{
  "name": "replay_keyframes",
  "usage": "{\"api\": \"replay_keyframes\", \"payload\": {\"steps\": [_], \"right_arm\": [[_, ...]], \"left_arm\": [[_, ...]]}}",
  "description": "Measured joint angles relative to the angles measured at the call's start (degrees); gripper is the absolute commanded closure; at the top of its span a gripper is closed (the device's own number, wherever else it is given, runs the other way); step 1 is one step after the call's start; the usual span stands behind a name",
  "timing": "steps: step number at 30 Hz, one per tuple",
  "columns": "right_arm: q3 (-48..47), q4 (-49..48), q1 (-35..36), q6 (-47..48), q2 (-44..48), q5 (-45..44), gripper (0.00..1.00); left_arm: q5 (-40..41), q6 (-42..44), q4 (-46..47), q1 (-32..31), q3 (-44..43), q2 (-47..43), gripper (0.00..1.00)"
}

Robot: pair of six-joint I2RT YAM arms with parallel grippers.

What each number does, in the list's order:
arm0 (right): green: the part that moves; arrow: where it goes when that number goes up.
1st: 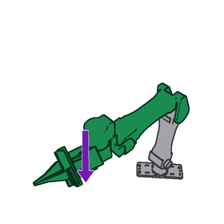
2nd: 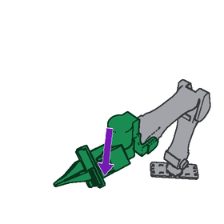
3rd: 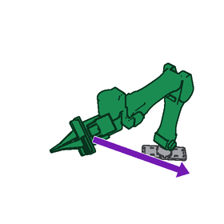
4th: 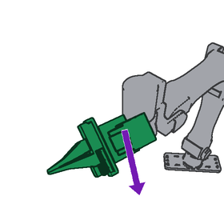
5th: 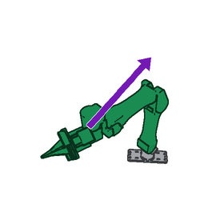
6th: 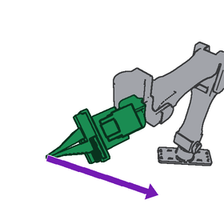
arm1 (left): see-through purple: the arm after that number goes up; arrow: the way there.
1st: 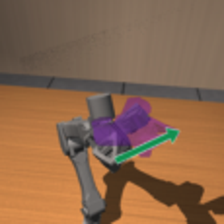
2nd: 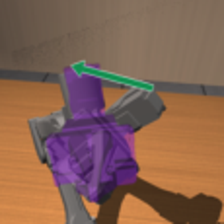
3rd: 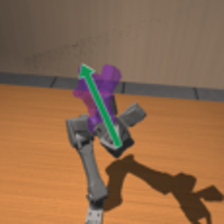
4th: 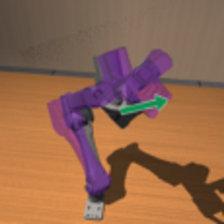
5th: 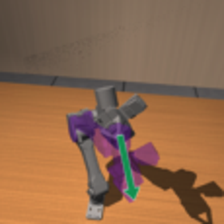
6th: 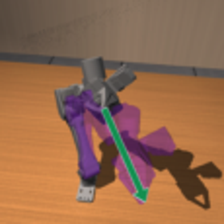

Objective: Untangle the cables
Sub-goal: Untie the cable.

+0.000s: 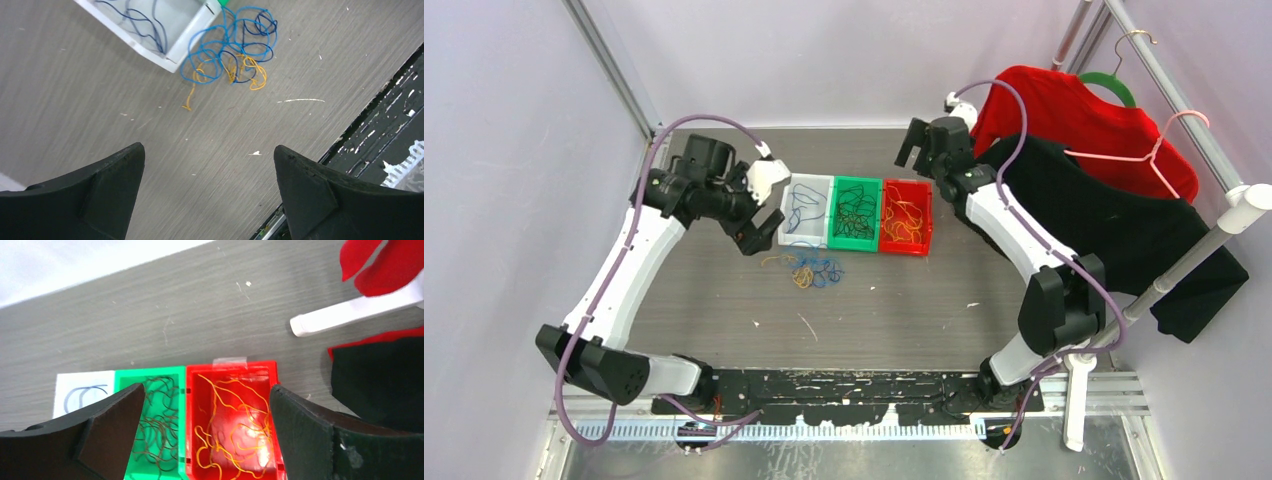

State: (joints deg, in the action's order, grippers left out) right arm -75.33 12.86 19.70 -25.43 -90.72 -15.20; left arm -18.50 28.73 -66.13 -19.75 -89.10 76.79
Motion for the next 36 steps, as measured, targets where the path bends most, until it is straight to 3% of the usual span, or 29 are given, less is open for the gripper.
{"api": "replay_keyframes", "payload": {"steps": [5,11,15,21,28,33,36], "right_arm": [[-3.1,1.2,-2.6,-1.8,0.0,6.4,0.07],[3.9,0.2,-2.2,-3.3,2.1,11.1,0.24],[12.5,-0.4,2.7,-3.0,7.5,12.3,0.38],[19.1,-2.5,11.0,-3.0,14.1,13.5,0.42],[26.6,-7.4,15.1,-2.8,20.9,10.5,0.51],[28.3,-10.2,16.0,-2.6,23.7,8.8,0.54],[28.7,-11.4,16.2,-2.4,25.0,8.3,0.57]], "left_arm": [[-2.4,0.2,4.5,0.0,9.4,1.0,0.08],[-4.0,-1.9,10.3,0.0,14.6,7.5,0.31],[-3.1,-5.1,16.1,0.0,14.5,13.4,0.35],[-2.0,-12.1,22.0,0.0,14.5,19.4,0.4],[-0.8,-19.1,27.5,0.0,16.9,21.6,0.5],[-1.1,-22.6,29.9,0.0,19.1,23.5,0.65],[-1.7,-24.5,31.0,0.0,19.5,25.0,0.83]]}}
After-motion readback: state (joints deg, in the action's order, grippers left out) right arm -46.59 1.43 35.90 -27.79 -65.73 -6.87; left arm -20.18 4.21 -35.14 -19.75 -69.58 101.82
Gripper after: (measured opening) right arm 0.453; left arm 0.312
